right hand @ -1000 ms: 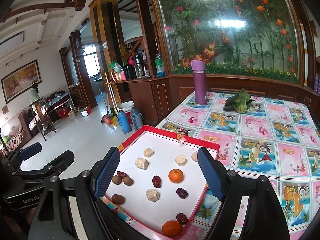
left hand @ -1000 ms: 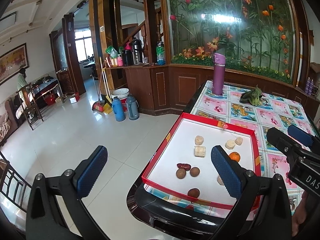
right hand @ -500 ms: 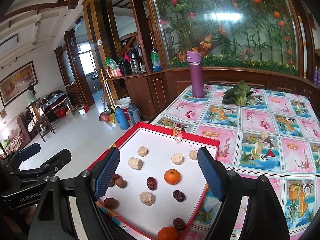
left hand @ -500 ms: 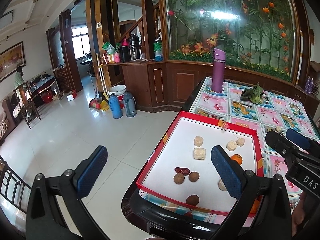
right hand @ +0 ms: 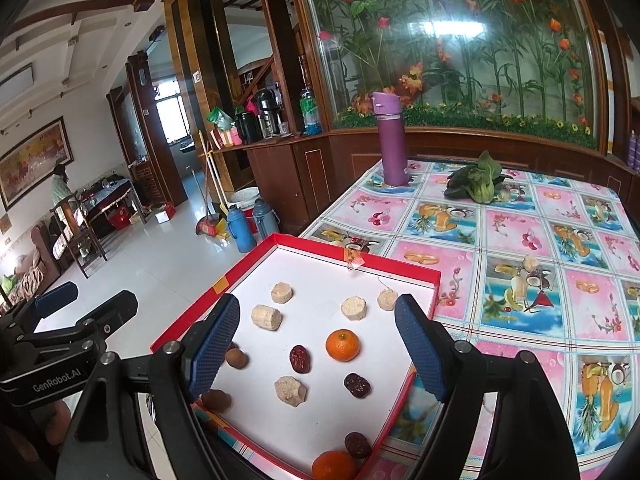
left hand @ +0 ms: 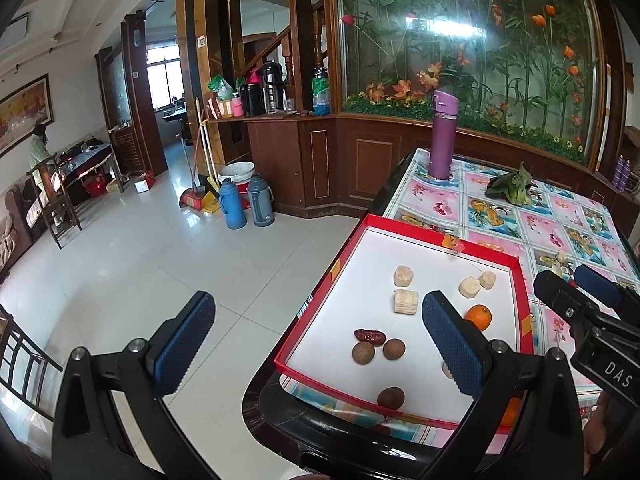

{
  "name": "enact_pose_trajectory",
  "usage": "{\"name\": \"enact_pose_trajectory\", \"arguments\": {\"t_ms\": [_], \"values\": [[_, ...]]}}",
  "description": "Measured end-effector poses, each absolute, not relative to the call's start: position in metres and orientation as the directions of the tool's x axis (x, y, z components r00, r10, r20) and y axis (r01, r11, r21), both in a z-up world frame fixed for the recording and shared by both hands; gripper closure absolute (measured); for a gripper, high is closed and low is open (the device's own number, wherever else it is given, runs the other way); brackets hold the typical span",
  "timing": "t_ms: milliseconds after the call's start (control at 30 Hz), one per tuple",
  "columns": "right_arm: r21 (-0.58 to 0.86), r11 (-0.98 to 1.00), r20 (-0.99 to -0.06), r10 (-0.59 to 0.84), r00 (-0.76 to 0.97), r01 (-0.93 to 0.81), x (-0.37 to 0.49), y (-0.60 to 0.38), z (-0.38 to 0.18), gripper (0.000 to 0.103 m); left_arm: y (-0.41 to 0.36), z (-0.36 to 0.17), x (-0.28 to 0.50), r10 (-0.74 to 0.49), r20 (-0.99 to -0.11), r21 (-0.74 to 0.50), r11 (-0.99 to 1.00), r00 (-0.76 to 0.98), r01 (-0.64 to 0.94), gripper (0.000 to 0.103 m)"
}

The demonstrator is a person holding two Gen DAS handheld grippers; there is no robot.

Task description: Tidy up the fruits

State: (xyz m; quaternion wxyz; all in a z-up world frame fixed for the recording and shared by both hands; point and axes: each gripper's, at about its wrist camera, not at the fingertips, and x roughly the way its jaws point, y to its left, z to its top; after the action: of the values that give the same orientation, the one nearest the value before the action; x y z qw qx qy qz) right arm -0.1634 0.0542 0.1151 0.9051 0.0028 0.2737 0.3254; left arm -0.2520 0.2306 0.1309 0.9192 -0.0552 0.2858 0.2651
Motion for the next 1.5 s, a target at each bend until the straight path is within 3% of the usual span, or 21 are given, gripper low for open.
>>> {"name": "enact_pose_trajectory", "arguments": {"t_ms": [967, 1500], "values": [[0.11, 0.782, -0.421, 0.596, 0.684, -0.613, -0.192, 0.05, 0.128, 0.023, 0.216, 0.147, -0.285, 0.452, -0.508, 0.032, 0.861, 0.733, -0.508, 0.0], [0.118, 0.785, -0.442, 0.59, 0.676, -0.608, -0.189, 0.054, 0.125, 0.023, 0.217, 0.143, -0.28, 0.448, -0.517, 0.034, 0.862, 0.73, -0.505, 0.0]]}}
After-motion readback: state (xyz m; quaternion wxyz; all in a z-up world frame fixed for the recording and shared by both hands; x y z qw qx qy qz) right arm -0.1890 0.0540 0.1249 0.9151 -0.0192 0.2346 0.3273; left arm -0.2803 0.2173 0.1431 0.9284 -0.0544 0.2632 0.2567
